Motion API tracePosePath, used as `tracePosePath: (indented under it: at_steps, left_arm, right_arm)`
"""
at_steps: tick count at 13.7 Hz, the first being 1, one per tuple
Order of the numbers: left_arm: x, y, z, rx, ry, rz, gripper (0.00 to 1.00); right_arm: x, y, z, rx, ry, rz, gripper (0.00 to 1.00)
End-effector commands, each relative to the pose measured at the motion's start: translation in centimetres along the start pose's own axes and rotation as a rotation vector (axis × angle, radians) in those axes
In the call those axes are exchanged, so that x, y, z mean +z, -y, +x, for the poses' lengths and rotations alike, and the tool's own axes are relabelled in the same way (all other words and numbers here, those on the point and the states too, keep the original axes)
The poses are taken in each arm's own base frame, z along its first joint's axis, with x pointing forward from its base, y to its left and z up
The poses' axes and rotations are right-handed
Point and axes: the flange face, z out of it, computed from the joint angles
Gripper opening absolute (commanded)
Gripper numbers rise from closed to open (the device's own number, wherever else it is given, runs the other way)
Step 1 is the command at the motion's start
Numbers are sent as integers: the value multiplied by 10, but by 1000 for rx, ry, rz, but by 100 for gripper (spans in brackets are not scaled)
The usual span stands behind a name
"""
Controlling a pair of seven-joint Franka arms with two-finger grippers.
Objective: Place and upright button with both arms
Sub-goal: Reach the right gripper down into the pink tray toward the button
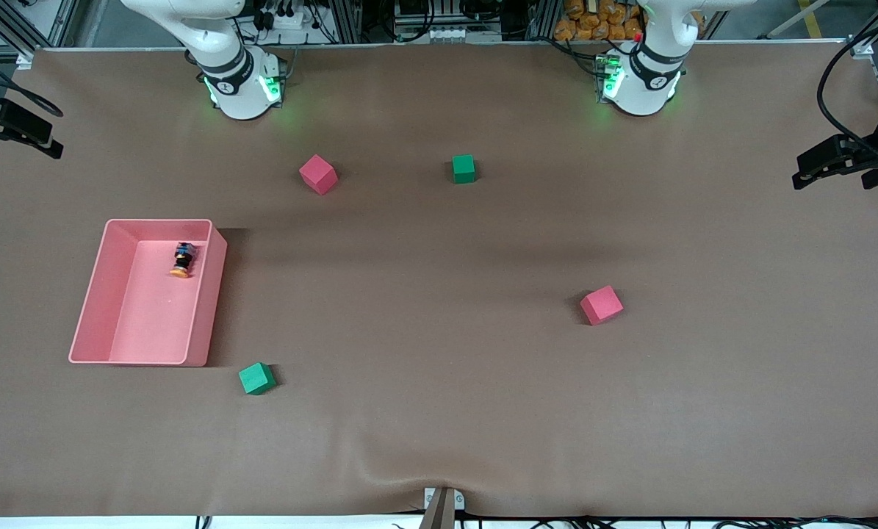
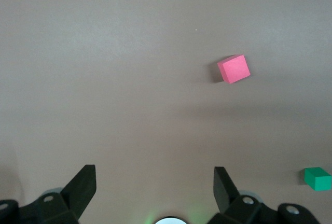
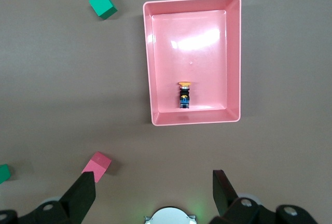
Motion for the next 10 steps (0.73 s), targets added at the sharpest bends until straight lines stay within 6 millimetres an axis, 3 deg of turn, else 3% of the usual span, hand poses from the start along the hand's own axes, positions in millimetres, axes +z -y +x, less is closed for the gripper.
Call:
tracePosePath:
  at_steps: [1, 7, 10]
  left_arm:
    - [-5, 1, 0, 16, -3, -15, 100]
    - [-2, 3, 2, 14, 2, -4, 100]
    - [-3, 3, 1, 14, 0, -4, 100]
  right_arm:
    - [-3, 0, -2, -12, -8, -15, 100]
    - [7, -2, 3, -7, 10, -15, 100]
    - [45, -6, 21, -2, 86, -44, 100]
